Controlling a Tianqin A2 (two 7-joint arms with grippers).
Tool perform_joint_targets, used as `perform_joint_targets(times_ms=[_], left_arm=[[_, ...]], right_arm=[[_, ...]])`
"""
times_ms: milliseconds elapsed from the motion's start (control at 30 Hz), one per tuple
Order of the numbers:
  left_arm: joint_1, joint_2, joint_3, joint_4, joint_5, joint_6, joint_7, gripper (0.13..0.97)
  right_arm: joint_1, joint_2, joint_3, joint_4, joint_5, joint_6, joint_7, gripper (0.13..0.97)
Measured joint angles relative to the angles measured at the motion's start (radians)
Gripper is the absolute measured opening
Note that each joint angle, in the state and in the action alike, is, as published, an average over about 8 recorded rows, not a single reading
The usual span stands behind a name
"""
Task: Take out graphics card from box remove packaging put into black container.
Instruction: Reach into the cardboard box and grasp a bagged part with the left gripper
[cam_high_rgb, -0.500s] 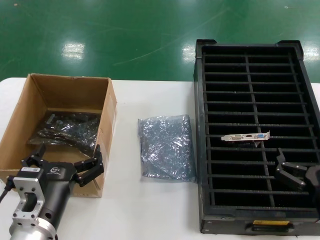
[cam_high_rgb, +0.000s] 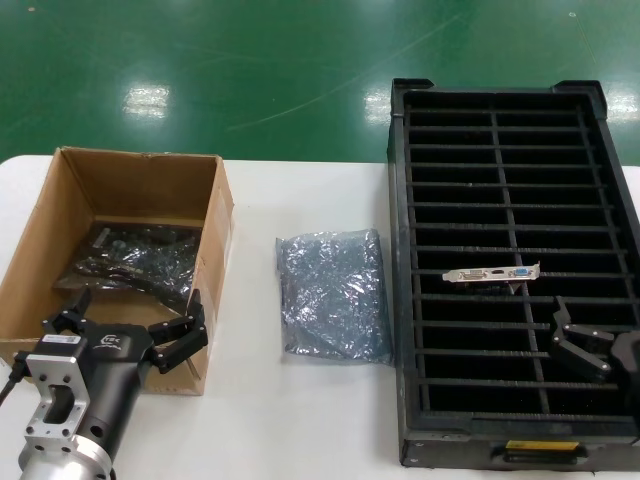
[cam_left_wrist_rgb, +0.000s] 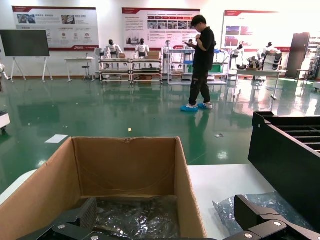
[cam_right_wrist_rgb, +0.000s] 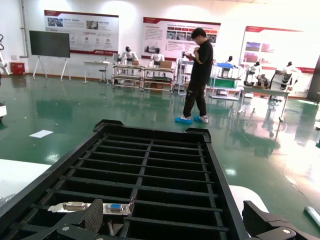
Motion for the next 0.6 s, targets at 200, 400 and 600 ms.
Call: perform_joint_targets(times_ms=[200,400,600], left_arm=[[0.0,0.0,0.0,0.0,0.0,0.0,0.0,0.966],[0.0,-0.001,0.002,-0.001,-0.002,-0.002,0.0,0.966],[0.007,-0.064,0.015,-0.048,-0.046,-0.023,-0.018,0.966]], right_arm=[[0.0,0.0,0.0,0.0,0.0,0.0,0.0,0.966],[0.0,0.0,0.0,0.0,0.0,0.0,0.0,0.966],[0.0,0.0,0.0,0.0,0.0,0.0,0.0,0.966]])
